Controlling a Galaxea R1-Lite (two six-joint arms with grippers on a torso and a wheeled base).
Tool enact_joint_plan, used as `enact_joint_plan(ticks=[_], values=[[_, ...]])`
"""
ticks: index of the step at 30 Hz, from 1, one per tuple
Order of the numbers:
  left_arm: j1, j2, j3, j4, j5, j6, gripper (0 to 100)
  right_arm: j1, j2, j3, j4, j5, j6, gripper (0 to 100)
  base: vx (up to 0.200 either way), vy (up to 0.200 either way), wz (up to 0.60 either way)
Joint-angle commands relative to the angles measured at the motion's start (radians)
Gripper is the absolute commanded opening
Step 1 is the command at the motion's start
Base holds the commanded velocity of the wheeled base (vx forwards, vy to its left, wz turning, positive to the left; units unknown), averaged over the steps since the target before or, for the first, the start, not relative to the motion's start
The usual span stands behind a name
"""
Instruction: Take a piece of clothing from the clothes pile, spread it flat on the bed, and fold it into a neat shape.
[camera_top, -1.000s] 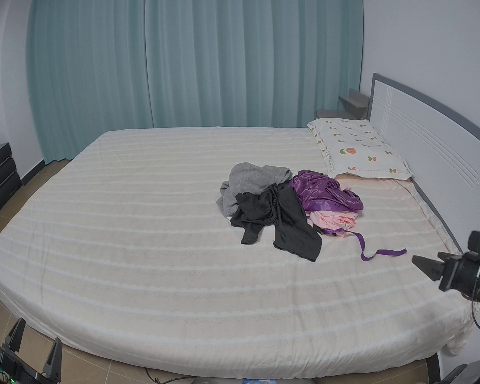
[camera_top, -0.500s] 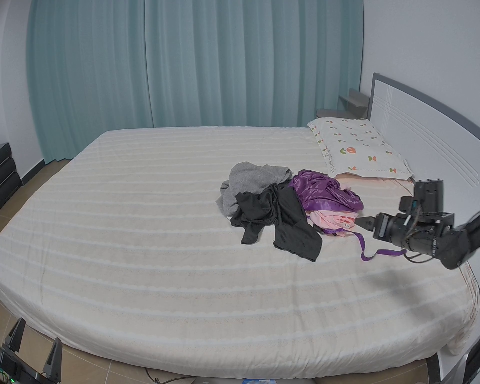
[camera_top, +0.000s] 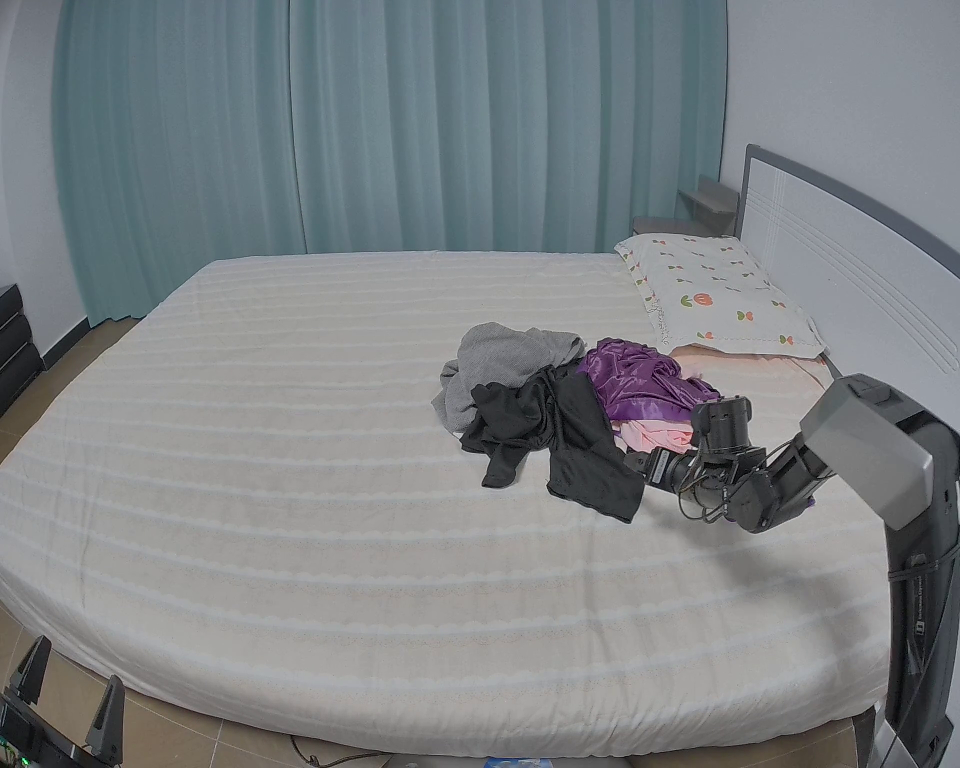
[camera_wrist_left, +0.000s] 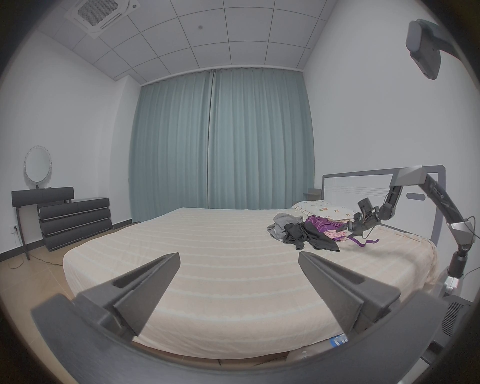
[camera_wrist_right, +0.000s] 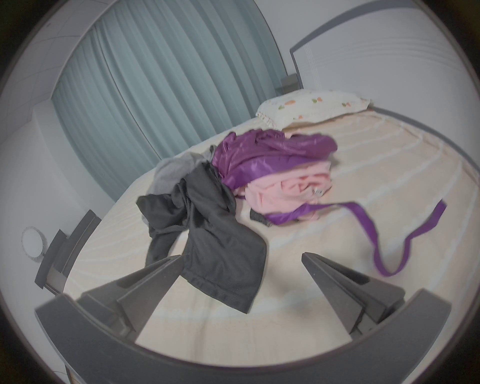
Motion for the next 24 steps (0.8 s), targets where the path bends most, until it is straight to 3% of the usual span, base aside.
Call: enact_joint_plan(ticks=[1,11,24], values=[[0.000,-0.012,0.018,0.000,0.000,0.000,100,0.025,0.142,-0.092,0.024,-0.003,0.031,100,0.000,0.000,0.00],[0.000,-0.012,0.018,0.000,0.000,0.000,100,0.042,0.206,-0.175,0.053,-0.003,0.050,100,0.000,0.000,0.00],[0.002,-0.012,0.018,0.000,0.000,0.000,100,0.054,0.309,-0.425,0.173,0.008,0.073,100,0.000,0.000,0.00]])
